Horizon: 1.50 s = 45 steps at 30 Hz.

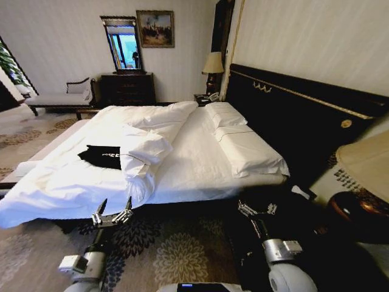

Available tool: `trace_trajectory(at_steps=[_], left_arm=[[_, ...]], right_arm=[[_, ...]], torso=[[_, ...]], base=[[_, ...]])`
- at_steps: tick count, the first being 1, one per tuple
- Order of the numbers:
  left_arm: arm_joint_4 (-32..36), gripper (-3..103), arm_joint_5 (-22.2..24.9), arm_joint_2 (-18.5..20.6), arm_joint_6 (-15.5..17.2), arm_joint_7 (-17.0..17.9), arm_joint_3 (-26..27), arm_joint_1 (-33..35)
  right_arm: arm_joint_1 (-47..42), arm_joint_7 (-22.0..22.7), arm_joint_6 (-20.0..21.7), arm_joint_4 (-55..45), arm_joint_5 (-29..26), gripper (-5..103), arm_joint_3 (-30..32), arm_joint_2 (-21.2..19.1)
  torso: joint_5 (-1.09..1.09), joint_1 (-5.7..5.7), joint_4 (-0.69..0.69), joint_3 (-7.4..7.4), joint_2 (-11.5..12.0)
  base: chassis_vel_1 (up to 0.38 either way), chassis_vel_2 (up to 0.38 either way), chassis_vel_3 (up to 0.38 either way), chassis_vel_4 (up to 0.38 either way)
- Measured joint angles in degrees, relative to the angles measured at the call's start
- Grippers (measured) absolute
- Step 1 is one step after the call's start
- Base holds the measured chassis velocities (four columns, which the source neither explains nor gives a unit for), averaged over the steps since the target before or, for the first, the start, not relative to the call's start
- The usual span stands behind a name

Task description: Fold the clothes on the bed.

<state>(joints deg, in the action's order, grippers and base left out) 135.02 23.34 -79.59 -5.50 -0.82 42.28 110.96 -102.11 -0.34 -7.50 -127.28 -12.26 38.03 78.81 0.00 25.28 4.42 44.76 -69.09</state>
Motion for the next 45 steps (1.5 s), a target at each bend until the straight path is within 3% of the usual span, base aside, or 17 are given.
trace_trajectory(at_steps=[14, 19, 45], left_arm=[[0.0, 100, -0.4, -0.4, -0.4, -0.5, 0.0, 0.1], [0.0, 100, -0.4, -0.5, -0.6, -0.6, 0.3, 0.3], [0.1, 100, -0.6, -0.8, -0.9, -1.5, 0.9, 0.1]], right_arm=[[-0.3, 0.3, -0.1, -0.3, -1.3, 100, -0.3, 0.1], [-0.9, 0.6, 0.3, -0.7, -4.4, 100, -1.0, 0.3], [-0.9, 0.5, -0.2, -0.9, -4.6, 100, -1.5, 0.1]], torso=[[0.0, 0.0, 0.0, 0.0, 0.0], [0.0, 0.0, 0.0, 0.0, 0.0], [0.0, 0.01, 0.0, 0.0, 0.0]], base=[[-0.122, 0.129, 0.123, -0.122], [-0.123, 0.128, 0.128, -0.118], [-0.122, 0.122, 0.128, -0.124]])
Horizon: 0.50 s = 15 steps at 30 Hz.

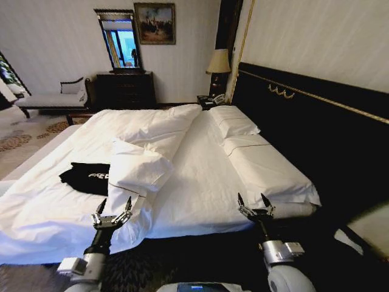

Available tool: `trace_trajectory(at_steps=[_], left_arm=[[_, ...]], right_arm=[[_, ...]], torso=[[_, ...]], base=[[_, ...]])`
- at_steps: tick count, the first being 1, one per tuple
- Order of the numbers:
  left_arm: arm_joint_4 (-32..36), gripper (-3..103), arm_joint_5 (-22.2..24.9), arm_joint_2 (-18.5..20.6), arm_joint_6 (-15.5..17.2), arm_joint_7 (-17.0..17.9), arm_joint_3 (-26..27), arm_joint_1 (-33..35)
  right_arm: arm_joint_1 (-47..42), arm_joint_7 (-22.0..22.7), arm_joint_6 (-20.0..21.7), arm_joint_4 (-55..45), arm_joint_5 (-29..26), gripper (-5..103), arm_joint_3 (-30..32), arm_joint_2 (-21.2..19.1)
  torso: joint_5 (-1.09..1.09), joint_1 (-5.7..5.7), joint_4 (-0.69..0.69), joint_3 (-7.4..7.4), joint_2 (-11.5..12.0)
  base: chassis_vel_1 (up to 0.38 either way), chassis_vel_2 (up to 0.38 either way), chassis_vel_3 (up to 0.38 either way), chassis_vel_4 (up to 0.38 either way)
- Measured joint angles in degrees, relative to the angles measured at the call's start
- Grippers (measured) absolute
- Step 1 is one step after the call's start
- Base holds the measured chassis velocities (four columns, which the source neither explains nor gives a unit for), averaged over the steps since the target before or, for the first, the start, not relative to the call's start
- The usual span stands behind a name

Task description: Fold the clothes on the bed.

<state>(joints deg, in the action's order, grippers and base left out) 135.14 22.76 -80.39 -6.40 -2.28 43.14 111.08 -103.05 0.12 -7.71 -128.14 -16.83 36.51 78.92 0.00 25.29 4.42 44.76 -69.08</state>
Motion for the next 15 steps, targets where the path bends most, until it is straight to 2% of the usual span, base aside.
trace_trajectory(at_steps=[10, 15], left_arm=[[0.2, 100, 3.0, -0.1, 0.6, -0.2, 2.7, -0.5], [-0.1, 100, 3.1, 0.1, 0.4, -0.2, 3.0, -0.2]], right_arm=[[0.2, -1.6, -1.5, 0.3, -0.5, 100, -0.5, 0.3], [0.2, -2.3, -1.6, 0.8, 0.8, 100, -0.2, 0.4]], torso=[[0.0, -0.01, 0.0, 0.0, 0.0], [0.0, -0.02, 0.0, -0.01, 0.0]], base=[[-0.011, 0.012, 0.02, -0.019], [0.0, 0.0, 0.0, 0.0]])
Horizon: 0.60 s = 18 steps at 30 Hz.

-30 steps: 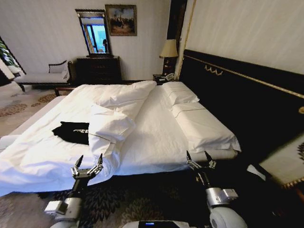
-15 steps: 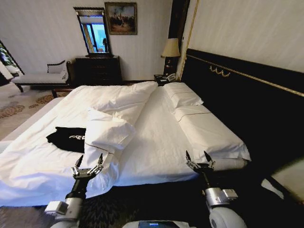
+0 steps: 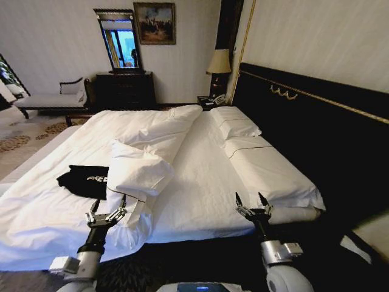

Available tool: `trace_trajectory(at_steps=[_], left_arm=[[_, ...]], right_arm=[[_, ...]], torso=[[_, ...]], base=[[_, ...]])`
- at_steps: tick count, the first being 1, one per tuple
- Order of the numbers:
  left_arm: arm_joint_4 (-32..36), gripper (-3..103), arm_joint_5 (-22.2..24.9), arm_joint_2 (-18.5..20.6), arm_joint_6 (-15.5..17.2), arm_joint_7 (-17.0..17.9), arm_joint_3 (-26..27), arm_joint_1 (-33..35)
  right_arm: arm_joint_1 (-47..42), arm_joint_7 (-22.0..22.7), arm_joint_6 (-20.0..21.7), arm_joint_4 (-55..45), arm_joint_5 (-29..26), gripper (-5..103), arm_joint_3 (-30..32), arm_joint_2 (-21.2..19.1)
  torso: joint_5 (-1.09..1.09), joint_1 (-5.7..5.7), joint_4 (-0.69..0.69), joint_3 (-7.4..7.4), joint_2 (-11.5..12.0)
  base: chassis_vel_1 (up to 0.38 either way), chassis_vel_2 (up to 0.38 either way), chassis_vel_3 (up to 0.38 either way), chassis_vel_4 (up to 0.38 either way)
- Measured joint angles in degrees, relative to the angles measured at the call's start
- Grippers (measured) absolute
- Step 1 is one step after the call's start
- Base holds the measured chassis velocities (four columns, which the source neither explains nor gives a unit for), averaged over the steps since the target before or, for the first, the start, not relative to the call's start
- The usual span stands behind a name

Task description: Fold the clothes on the bed.

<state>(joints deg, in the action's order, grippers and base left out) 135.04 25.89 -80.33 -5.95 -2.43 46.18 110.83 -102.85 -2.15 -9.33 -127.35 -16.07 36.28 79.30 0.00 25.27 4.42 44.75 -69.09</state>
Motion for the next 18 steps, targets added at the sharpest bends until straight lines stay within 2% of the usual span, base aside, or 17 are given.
trace_trajectory(at_steps=[18], left_arm=[[0.0, 100, -0.5, 0.3, -0.4, 0.1, 0.1, 0.2]], right_arm=[[0.3, -2.1, -1.2, 1.8, 2.7, 100, -0.3, 1.0]], torso=[[-0.01, 0.0, 0.0, 0.0, 0.0]], base=[[0.001, 0.003, -0.002, -0.004]])
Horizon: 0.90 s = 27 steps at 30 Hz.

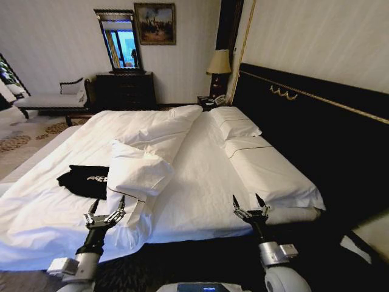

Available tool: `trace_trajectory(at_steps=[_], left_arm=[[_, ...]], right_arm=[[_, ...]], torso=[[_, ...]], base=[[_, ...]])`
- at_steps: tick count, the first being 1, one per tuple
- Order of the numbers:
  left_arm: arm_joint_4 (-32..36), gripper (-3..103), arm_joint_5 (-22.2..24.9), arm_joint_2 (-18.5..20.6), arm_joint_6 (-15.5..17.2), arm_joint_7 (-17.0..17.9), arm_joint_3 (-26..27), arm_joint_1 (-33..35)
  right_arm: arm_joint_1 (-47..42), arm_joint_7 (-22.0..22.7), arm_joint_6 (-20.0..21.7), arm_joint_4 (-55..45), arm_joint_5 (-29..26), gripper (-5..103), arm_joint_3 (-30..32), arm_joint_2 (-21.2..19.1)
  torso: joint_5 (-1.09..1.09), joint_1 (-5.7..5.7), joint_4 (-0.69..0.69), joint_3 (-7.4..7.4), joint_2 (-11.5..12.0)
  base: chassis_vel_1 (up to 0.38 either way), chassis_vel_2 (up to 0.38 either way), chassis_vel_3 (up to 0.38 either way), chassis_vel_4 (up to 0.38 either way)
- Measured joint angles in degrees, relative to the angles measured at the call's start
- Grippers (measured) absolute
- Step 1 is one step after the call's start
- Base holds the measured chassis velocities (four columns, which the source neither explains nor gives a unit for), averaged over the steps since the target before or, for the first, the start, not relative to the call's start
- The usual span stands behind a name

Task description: Fold the clothes on the bed.

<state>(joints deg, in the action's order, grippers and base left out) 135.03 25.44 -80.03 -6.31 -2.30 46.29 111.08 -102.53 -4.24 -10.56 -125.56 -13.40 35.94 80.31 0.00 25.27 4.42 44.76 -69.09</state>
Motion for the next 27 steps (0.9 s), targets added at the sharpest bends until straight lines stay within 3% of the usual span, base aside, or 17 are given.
trace_trajectory(at_steps=[9, 27], left_arm=[[-0.4, 100, 0.0, -0.1, 0.0, 0.0, 0.0, -0.2], [-0.3, 100, 0.7, -0.3, -0.2, 0.1, 1.2, -0.1]], right_arm=[[0.2, -0.3, 0.1, 0.1, -0.1, 100, -0.1, 0.0], [-0.2, -0.2, -0.4, -0.2, -0.1, 100, -0.1, 0.2]], torso=[[0.0, 0.01, 0.0, 0.0, 0.0], [0.01, 0.01, -0.01, 0.01, 0.0]], base=[[0.055, 0.141, -0.066, -0.148], [0.16, 0.229, -0.161, -0.22]])
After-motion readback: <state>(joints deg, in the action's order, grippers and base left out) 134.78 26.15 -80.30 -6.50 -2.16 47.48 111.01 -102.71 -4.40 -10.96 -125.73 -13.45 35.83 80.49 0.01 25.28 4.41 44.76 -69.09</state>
